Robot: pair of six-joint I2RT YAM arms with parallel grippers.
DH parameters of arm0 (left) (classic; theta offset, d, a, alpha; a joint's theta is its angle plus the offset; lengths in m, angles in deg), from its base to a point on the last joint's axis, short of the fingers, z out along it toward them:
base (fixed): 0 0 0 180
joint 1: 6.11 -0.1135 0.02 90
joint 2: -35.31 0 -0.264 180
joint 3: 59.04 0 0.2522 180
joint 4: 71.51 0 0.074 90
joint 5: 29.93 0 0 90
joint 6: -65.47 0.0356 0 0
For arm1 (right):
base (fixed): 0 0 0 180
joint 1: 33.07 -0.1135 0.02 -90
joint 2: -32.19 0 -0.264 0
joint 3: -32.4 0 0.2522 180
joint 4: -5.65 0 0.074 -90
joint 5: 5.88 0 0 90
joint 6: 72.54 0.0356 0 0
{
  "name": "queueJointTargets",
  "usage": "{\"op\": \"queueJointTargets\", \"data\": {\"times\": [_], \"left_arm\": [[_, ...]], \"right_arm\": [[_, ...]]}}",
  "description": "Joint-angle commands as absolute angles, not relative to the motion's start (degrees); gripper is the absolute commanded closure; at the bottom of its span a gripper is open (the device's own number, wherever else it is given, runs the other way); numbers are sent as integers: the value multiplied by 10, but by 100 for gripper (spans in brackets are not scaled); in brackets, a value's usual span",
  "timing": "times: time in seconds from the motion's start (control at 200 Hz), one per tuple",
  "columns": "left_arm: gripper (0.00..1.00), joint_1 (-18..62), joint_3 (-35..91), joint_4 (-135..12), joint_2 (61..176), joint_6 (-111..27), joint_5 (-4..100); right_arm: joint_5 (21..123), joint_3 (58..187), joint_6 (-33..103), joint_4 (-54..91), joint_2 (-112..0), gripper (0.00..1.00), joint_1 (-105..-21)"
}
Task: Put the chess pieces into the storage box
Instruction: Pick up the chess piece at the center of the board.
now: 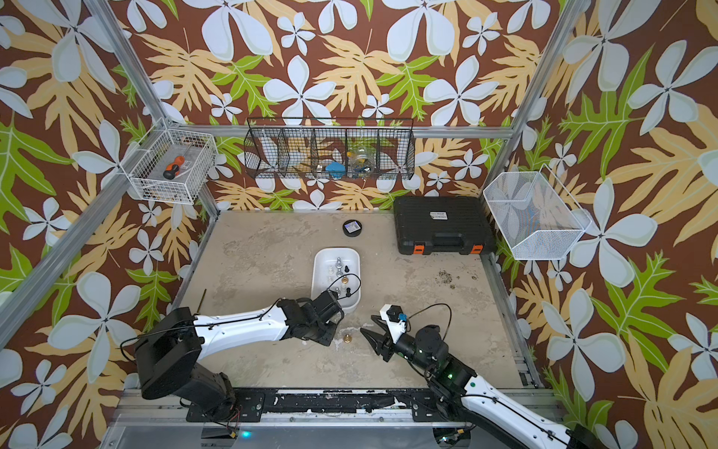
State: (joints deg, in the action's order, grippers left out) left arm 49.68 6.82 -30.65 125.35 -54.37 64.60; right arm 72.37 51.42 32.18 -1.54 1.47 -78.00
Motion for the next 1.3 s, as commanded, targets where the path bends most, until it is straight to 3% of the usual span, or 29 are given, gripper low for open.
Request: {"op": "queueJointTargets", "data": {"times": [0.0, 0.751, 1.296], "left_arm": [[65, 498, 68, -312, 1257, -541, 656], [70, 509, 70, -313, 1280, -538, 669], [82, 511, 76, -298, 1271, -535, 676]], "right_arm": [[728, 515, 319, -29, 13, 46, -781], [729, 515, 319, -31, 8, 46, -781], [733, 515, 318, -29, 12, 46, -780]]}}
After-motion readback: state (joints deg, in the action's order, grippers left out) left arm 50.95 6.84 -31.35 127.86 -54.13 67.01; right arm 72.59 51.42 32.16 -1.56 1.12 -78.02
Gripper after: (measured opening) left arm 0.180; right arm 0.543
